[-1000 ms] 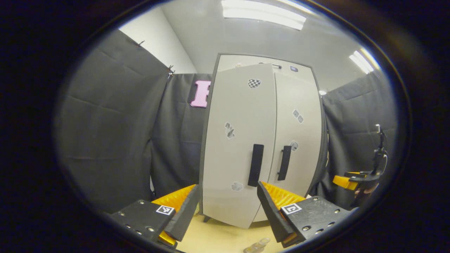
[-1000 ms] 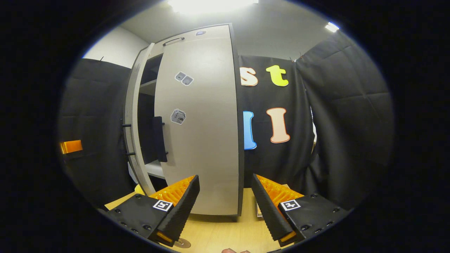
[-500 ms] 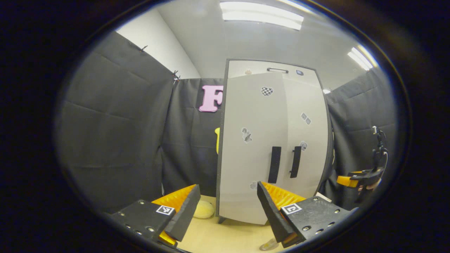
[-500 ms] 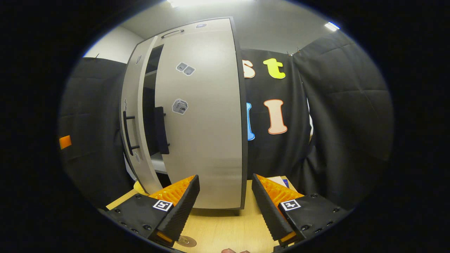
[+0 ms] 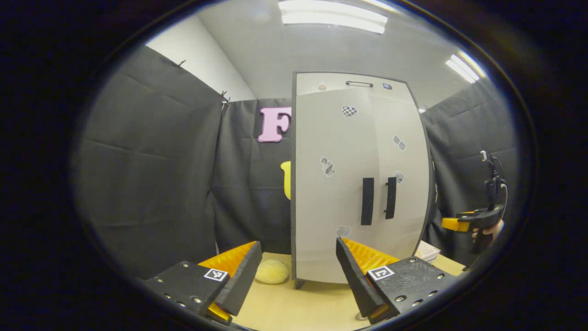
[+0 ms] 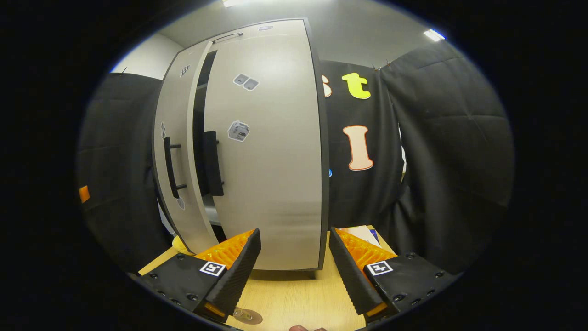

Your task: Grasp the bottle in the cabinet with the left hand and place it on the coaster, then close the right door with the right hand and the left door with the left hand.

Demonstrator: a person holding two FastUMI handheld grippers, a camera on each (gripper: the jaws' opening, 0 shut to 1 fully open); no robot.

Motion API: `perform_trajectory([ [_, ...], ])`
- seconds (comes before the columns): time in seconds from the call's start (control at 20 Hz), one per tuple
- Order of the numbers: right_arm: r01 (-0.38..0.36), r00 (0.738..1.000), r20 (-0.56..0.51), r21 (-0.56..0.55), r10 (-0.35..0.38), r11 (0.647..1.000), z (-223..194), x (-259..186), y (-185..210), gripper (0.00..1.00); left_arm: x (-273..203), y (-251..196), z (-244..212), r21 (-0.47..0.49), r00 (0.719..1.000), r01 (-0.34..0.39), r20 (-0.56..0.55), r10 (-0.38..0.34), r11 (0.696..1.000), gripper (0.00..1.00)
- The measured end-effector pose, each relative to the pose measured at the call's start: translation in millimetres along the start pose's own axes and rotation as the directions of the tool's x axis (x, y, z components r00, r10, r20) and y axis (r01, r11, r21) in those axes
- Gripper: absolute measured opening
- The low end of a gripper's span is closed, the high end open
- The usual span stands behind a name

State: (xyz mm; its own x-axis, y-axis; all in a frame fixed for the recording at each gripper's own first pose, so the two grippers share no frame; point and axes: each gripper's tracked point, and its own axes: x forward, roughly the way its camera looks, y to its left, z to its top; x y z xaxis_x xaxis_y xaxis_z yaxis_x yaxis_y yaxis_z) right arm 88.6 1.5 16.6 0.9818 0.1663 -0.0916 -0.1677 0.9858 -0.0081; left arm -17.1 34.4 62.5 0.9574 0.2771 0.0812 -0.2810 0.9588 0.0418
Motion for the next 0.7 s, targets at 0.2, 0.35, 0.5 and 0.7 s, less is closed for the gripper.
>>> perform_trajectory([
  [0.2,0.021,1.0,0.013,-0.005,-0.021,1.0,1,1,0,0.92,5,0,-5,0.013,1.0,0.024,-0.006,-0.024,1.0,1.0],
  [0.35,0.031,0.999,0.017,0.009,-0.032,0.999,0,1,4,0.95,9,1,-10,0.03,0.999,0.04,-0.013,-0.04,0.999,1.0],
  [0.5,0.03,1.0,0.009,-0.005,-0.03,1.0,-5,-1,10,0.95,13,-10,-21,-0.012,0.996,0.092,-0.013,-0.092,0.996,0.94],
  [0.7,0.042,0.999,0.006,-0.019,-0.042,0.999,-11,-7,12,0.92,23,-12,-37,-0.019,0.993,0.113,-0.029,-0.114,0.993,0.94],
])
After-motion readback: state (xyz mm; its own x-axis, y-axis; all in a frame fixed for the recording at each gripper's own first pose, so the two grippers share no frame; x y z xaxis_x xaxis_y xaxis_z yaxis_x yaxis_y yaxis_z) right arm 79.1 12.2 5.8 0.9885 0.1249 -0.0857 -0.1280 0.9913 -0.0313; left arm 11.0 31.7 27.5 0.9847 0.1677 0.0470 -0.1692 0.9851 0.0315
